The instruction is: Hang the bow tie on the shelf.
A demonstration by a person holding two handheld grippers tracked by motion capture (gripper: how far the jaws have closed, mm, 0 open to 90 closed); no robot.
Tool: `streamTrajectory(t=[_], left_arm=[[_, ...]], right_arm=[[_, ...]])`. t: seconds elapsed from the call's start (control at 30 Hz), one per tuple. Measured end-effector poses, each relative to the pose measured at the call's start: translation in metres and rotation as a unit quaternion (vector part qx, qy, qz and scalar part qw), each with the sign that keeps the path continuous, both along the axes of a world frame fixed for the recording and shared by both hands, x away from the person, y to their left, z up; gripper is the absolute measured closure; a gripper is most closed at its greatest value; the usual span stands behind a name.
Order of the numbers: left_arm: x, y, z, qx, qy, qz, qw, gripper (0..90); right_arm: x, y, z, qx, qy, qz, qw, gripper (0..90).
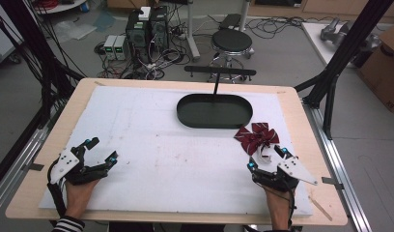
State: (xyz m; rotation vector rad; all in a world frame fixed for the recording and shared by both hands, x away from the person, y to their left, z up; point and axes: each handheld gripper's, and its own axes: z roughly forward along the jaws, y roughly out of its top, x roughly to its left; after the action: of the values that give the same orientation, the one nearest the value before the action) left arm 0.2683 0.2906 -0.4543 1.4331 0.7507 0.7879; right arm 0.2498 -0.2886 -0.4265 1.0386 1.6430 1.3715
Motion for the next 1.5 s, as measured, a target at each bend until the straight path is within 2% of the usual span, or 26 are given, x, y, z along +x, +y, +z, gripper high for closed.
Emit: streamTrajectory(t=[0.1, 0.13, 0.2, 0.27, 0.3, 0.37, 0.43, 0.47, 0.5, 0.6, 0.63, 0.67, 0.7, 0.73, 0.8, 0.87, 0.9, 0.93, 0.97, 1.03, 1.2, 1.23, 1.27, 1.3, 1.43, 1.5], left_arm=[[0.0, 0.0, 0.0, 0.0, 0.001, -0.001, 1.0, 14.9], [0.0, 0.0, 0.0, 0.0, 0.001, -0.001, 1.0, 14.9], [0.0, 0.0, 0.0, 0.0, 0.0, 0.0, 1.0, 14.9], [0.0, 0.0, 0.0, 0.001, 0.0, 0.0, 1.0, 14.9], [0.0, 0.0, 0.0, 0.001, -0.001, 0.0, 1.0, 14.9], [0.0, -0.001, 0.0, 0.003, -0.002, 0.0, 1.0, 14.9], [-0.001, -0.001, 0.0, 0.006, -0.004, 0.0, 1.0, 14.9], [-0.001, -0.002, 0.0, 0.008, -0.005, -0.001, 1.0, 14.9], [-0.001, -0.002, 0.0, 0.009, -0.005, -0.001, 0.9999, 15.0], [-0.001, -0.002, 0.0, 0.009, -0.005, -0.001, 0.9999, 14.9], [-0.001, -0.002, 0.0, 0.009, -0.005, -0.001, 0.9999, 14.9], [-0.001, -0.002, 0.0, 0.01, -0.004, -0.001, 0.9999, 14.9], [-0.001, -0.002, 0.0, 0.011, -0.004, -0.001, 0.9999, 15.0], [-0.001, -0.002, 0.0, 0.013, -0.004, -0.001, 0.9999, 15.0], [-0.001, -0.004, 0.0, 0.016, -0.005, -0.002, 0.9999, 15.0], [-0.001, -0.004, 0.0, 0.017, -0.005, -0.002, 0.9998, 15.0], [-0.001, -0.004, 0.0, 0.017, -0.005, -0.002, 0.9998, 15.0], [-0.001, -0.004, 0.0, 0.016, -0.005, -0.002, 0.9998, 15.0], [-0.001, -0.004, 0.0, 0.016, -0.005, -0.002, 0.9999, 15.0], [-0.001, -0.004, 0.0, 0.016, -0.005, -0.002, 0.9999, 15.0], [-0.001, -0.004, 0.0, 0.017, -0.005, -0.002, 0.9998, 15.0], [-0.001, -0.004, 0.0, 0.018, -0.005, -0.002, 0.9998, 15.0], [-0.001, -0.004, 0.0, 0.016, -0.005, -0.002, 0.9998, 15.0], [-0.001, -0.004, 0.0, 0.017, -0.005, -0.002, 0.9998, 15.0], [-0.001, -0.004, 0.0, 0.017, -0.006, -0.002, 0.9998, 15.0], [-0.001, -0.004, 0.0, 0.017, -0.006, -0.002, 0.9998, 15.0]], right_arm=[[0.002, -0.002, 0.009, 0.002, 0.002, 0.003, 1.0, 3.9], [0.005, -0.003, 0.019, -0.007, 0.013, 0.011, 0.9998, 4.3], [0.006, -0.004, 0.022, -0.011, 0.019, 0.013, 0.9997, 4.5], [0.011, -0.007, 0.032, -0.021, 0.036, 0.017, 0.999, 5.0], [0.016, -0.01, 0.039, -0.028, 0.063, 0.022, 0.9974, 6.0], [0.021, -0.013, 0.043, -0.04, 0.084, 0.025, 0.9953, 6.9], [0.024, -0.016, 0.047, -0.062, 0.108, 0.042, 0.9913, 19.6], [0.024, -0.016, 0.047, -0.062, 0.108, 0.042, 0.9913, 19.6], [0.025, -0.017, 0.048, -0.082, 0.114, 0.053, 0.9886, 21.1], [0.027, -0.018, 0.047, -0.092, 0.131, 0.056, 0.9856, 21.1], [0.03, -0.019, 0.045, -0.099, 0.148, 0.061, 0.9821, 22.4], [0.03, -0.019, 0.045, -0.099, 0.148, 0.061, 0.9821, 22.4], [0.032, -0.021, 0.042, -0.111, 0.167, 0.066, 0.9775, 25.4], [0.032, -0.021, 0.042, -0.111, 0.167, 0.066, 0.9775, 25.4], [0.036, -0.022, 0.039, -0.128, 0.193, 0.072, 0.9702, 26.1], [0.038, -0.022, 0.038, -0.14, 0.208, 0.078, 0.9649, 26.1], [0.038, -0.022, 0.038, -0.14, 0.208, 0.078, 0.9649, 26.1], [0.04, -0.022, 0.036, -0.151, 0.222, 0.082, 0.9599, 26.4], [0.041, -0.023, 0.036, -0.156, 0.225, 0.084, 0.958, 27.1], [0.041, -0.024, 0.035, -0.165, 0.23, 0.075, 0.956, 27.9], [0.042, -0.026, 0.034, -0.165, 0.237, 0.072, 0.9548, 28.4], [0.042, -0.026, 0.032, -0.167, 0.244, 0.077, 0.9521, 31.1], [0.042, -0.026, 0.032, -0.167, 0.244, 0.077, 0.9521, 31.1], [0.042, -0.025, 0.03, -0.176, 0.248, 0.082, 0.9491, 32.5], [0.041, -0.024, 0.026, -0.189, 0.251, 0.085, 0.9455, 39.2], [0.041, -0.022, 0.023, -0.196, 0.255, 0.094, 0.9421, 41.4]])
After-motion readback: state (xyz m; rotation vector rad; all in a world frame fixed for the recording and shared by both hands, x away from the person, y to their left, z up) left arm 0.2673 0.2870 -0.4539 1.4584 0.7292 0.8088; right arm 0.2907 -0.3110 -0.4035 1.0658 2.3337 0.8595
